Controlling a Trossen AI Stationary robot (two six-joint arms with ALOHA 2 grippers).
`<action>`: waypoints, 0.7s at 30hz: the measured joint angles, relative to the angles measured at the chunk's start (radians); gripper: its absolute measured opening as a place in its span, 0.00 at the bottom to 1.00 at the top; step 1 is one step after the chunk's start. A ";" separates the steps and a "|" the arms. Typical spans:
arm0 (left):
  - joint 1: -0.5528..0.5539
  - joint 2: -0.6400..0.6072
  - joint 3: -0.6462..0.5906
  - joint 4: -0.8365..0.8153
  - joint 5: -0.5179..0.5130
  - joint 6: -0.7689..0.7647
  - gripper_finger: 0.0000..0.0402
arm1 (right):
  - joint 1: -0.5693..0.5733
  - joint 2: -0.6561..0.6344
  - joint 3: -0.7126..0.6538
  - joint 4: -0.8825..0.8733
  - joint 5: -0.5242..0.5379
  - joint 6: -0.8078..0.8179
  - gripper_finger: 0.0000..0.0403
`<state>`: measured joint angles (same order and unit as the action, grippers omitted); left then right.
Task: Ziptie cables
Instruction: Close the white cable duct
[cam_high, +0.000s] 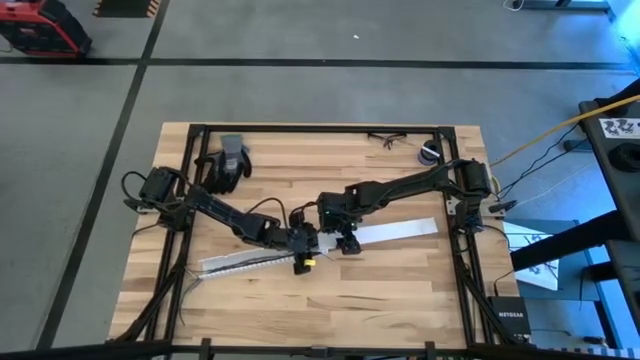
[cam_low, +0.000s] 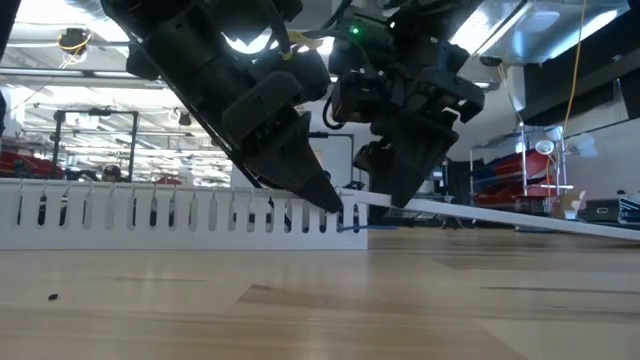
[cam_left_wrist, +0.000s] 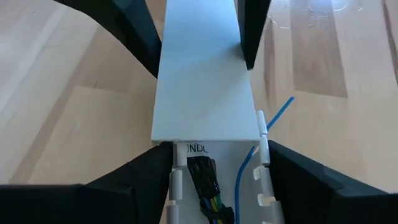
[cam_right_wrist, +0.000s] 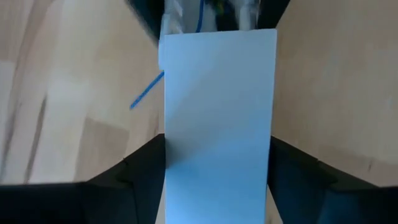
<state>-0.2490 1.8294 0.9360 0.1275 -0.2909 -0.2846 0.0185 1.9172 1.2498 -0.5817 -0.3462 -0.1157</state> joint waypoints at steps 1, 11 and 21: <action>0.000 0.000 0.000 -0.001 0.000 0.001 0.59 | 0.000 0.002 0.015 -0.031 -0.010 -0.009 0.59; 0.000 0.000 0.000 -0.005 -0.005 0.000 0.59 | -0.020 0.002 0.087 -0.136 -0.105 -0.010 0.59; 0.000 0.000 0.000 -0.006 -0.005 -0.004 0.59 | -0.006 0.055 0.086 -0.105 -0.008 0.005 0.59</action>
<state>-0.2493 1.8294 0.9360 0.1216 -0.2959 -0.2885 0.0120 1.9720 1.3354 -0.6865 -0.3538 -0.1112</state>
